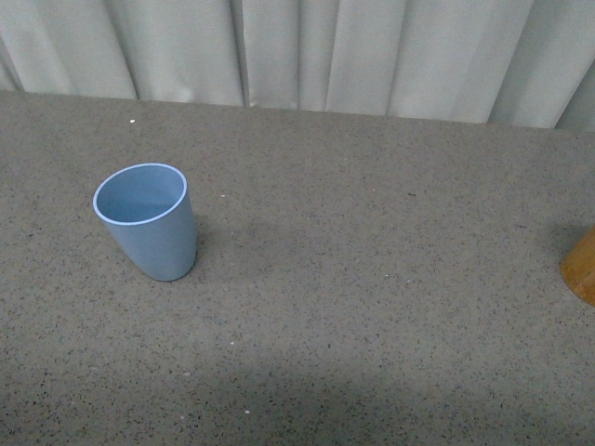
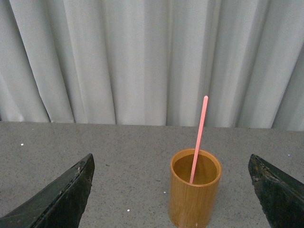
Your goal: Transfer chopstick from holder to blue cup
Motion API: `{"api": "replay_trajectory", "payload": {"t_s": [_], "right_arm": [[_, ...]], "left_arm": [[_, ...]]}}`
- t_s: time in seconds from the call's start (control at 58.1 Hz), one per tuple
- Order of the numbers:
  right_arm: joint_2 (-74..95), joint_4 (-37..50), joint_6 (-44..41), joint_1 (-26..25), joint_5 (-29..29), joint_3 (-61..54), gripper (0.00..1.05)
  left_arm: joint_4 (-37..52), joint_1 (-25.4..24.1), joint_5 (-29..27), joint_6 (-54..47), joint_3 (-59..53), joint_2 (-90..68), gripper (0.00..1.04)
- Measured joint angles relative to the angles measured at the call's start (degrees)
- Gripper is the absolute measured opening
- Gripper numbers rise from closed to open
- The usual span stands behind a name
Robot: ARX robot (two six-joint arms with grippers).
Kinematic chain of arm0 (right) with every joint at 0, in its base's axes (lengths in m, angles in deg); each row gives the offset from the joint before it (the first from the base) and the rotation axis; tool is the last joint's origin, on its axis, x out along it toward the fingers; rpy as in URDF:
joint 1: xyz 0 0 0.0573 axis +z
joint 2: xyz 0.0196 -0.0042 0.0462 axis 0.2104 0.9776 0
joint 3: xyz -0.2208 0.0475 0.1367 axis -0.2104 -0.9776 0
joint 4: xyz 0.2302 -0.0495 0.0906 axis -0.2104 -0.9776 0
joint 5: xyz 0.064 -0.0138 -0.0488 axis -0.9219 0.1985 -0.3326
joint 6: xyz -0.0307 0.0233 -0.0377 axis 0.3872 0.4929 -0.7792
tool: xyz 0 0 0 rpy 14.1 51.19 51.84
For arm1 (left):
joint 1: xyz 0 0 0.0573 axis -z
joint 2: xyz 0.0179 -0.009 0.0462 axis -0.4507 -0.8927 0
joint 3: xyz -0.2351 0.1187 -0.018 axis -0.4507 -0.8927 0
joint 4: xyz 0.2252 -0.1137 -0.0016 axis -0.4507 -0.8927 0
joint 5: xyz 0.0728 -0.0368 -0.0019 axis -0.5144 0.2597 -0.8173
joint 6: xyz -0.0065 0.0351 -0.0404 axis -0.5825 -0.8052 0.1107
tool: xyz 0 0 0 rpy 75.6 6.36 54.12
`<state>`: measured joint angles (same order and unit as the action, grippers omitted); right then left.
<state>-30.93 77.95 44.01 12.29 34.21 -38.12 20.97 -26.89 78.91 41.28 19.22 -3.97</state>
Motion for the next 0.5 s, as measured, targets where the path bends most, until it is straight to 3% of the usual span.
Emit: {"api": "replay_trajectory", "payload": {"t_s": [0.499], "right_arm": [[0.00, 0.00, 0.00, 0.00, 0.00, 0.00, 0.95]], "left_arm": [[0.00, 0.00, 0.00, 0.00, 0.00, 0.00, 0.98]]}}
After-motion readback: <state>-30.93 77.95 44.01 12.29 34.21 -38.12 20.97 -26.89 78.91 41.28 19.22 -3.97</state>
